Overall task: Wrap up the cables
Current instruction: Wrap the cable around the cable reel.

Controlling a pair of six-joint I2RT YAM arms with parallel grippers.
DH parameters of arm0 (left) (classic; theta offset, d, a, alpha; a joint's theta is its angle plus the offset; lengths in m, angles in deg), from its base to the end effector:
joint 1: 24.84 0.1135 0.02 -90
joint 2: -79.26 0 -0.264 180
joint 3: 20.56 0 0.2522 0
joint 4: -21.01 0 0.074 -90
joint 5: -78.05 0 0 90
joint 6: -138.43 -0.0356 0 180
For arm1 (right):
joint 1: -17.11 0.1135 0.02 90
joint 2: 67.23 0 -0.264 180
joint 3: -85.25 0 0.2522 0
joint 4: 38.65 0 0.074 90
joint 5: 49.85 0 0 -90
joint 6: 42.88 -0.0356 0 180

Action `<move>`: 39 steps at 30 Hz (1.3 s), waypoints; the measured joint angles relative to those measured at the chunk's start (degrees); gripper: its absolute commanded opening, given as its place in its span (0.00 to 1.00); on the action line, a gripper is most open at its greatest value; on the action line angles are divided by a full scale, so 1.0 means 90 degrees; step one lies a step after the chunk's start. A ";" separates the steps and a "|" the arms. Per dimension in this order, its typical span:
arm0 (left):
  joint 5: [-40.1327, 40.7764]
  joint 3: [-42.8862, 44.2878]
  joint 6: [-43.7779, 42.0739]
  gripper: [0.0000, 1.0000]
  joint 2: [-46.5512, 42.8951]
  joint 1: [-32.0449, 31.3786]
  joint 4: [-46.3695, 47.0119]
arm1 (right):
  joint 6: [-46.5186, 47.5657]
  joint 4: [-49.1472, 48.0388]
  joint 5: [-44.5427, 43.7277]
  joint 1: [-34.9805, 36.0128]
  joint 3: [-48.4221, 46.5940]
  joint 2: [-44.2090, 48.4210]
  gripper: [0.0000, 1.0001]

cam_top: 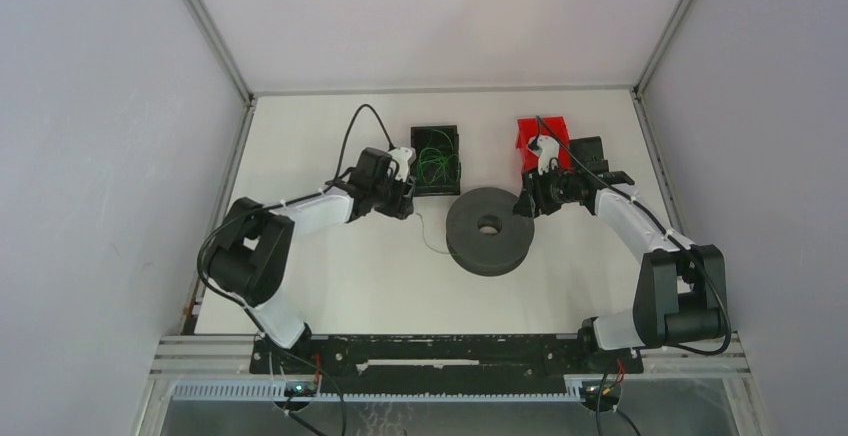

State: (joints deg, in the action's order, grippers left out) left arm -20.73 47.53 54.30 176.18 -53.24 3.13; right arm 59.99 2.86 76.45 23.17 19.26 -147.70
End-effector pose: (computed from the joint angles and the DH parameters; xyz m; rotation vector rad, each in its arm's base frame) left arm 0.3032 -0.1701 0.1745 0.5458 2.3623 -0.4611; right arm 0.2741 0.0503 0.2257 -0.6367 2.3452 0.7473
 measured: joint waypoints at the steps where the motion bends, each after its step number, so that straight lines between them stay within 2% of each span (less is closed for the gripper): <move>1: 0.0100 0.0000 -0.0068 0.54 -0.0015 0.0000 -0.0107 | 0.0000 0.0000 0.0000 0.0000 0.0000 0.0000 0.51; 4: 0.0238 0.0000 -0.0282 0.54 -0.0075 0.0032 -0.0423 | 0.0002 0.0002 0.0000 0.0000 0.0000 0.0000 0.51; 9: -0.0102 -0.0058 -0.0539 0.56 -0.0374 0.0214 -0.0814 | 0.0005 0.0010 0.0002 -0.0010 0.0000 0.0000 0.51; 15: -0.1095 -0.0488 -0.0413 0.60 -0.1256 0.0304 -0.0763 | 0.0005 0.0022 0.0010 -0.0012 0.0000 0.0000 0.51; 19: -0.1744 -0.0520 -0.0061 0.59 -0.1304 0.0136 -0.0532 | 0.0005 0.0019 0.0005 -0.0012 0.0000 0.0000 0.50; 24: -0.2091 -0.0486 0.0415 0.47 -0.0777 -0.0335 -0.0231 | 0.0007 0.0019 0.0000 -0.0012 0.0000 0.0000 0.50; 30: -0.2011 -0.0469 0.0743 0.37 -0.0107 -0.0425 -0.0170 | 0.0015 0.0051 0.0010 -0.0092 0.0000 0.0000 0.50; 39: -0.1899 -0.0367 0.0797 0.01 -0.0100 -0.0444 0.0017 | 0.0029 0.0051 0.0029 -0.0136 0.0000 -0.0002 0.50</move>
State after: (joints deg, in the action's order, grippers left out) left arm -37.82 44.23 61.47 175.29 -57.24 3.28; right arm 60.25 3.32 76.71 21.95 19.26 -147.72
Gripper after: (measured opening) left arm 0.106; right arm 0.502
